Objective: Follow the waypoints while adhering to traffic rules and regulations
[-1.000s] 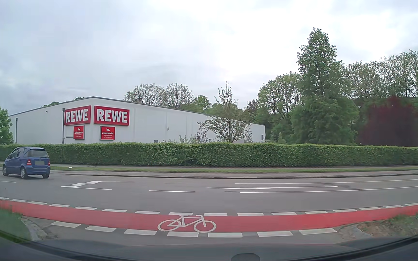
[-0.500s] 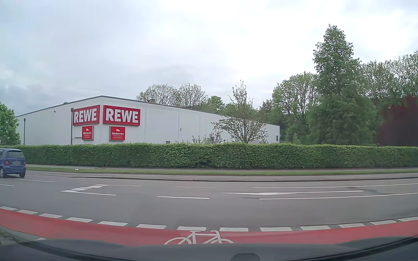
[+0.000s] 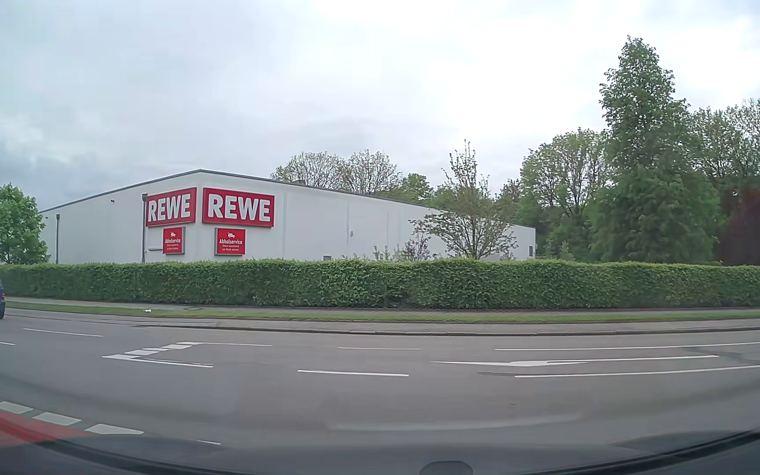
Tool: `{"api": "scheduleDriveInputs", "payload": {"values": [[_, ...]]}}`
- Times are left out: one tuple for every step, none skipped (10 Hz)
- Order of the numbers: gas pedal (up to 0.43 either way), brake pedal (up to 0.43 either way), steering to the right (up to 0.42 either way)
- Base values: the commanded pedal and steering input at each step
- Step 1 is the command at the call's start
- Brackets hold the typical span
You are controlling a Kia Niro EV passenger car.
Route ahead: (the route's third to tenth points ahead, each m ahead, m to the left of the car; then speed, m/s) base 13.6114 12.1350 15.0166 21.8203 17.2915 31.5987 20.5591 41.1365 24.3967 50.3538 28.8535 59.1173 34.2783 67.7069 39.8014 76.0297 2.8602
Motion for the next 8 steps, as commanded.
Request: {"api": "scheduleDriveInputs", "payload": {"values": [[0.13,0.0,-0.148],[0.157,0.0,-0.149],[0.177,0.0,-0.154],[0.197,0.0,-0.16],[0.197,0.0,-0.168],[0.197,0.0,-0.178],[0.189,0.0,-0.186],[0.189,0.0,-0.197]]}}
